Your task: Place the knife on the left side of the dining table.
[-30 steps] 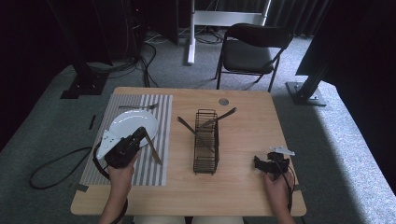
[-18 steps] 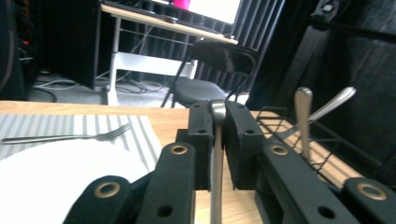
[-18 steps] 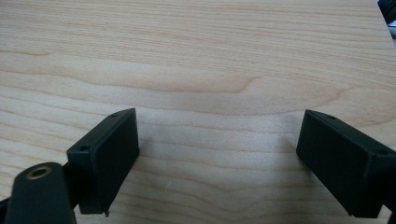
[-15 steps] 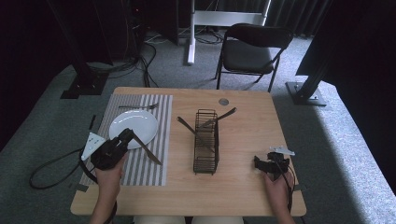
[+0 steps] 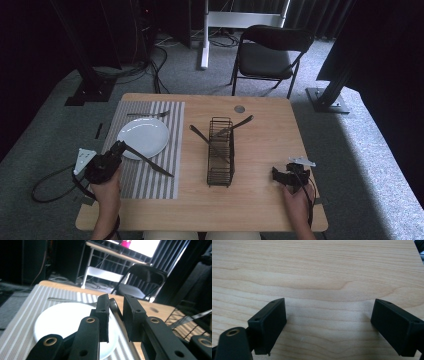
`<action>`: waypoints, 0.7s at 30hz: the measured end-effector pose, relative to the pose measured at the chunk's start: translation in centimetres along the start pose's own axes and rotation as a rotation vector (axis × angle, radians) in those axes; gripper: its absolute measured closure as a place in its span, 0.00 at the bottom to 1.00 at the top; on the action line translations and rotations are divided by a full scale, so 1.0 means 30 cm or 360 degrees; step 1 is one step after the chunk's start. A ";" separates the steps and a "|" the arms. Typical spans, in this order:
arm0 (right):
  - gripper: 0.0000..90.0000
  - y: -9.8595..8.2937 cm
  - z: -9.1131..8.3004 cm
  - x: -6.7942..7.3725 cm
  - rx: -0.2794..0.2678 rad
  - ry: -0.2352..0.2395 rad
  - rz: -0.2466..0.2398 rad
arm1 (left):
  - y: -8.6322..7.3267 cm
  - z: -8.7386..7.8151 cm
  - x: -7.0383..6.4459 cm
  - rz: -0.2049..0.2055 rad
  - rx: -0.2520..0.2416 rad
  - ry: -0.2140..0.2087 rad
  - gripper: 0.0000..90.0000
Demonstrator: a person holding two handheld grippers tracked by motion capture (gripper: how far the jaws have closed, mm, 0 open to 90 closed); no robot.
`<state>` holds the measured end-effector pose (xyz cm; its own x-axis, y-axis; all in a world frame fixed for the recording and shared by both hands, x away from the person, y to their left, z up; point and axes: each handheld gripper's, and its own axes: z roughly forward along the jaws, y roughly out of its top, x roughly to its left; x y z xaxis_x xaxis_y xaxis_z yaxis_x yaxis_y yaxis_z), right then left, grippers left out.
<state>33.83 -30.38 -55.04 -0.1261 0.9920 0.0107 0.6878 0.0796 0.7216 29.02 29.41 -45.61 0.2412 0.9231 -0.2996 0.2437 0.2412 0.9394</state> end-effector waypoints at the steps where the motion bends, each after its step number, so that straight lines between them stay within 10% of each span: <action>1: 0.13 0.000 0.000 0.000 0.0000 0.0000 0.0000 | -0.004 -0.003 0.010 -0.0006 0.0012 0.0013 0.83; 21: 0.13 0.000 0.000 0.000 0.0000 0.0000 0.0000 | -0.166 -0.013 0.230 -0.0343 0.0248 0.0207 0.74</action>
<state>33.83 -30.38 -55.04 -0.1258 0.9920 0.0106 0.6878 0.0796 0.7215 29.10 34.69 -52.31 0.0485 0.8887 -0.4559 0.4202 0.3959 0.8165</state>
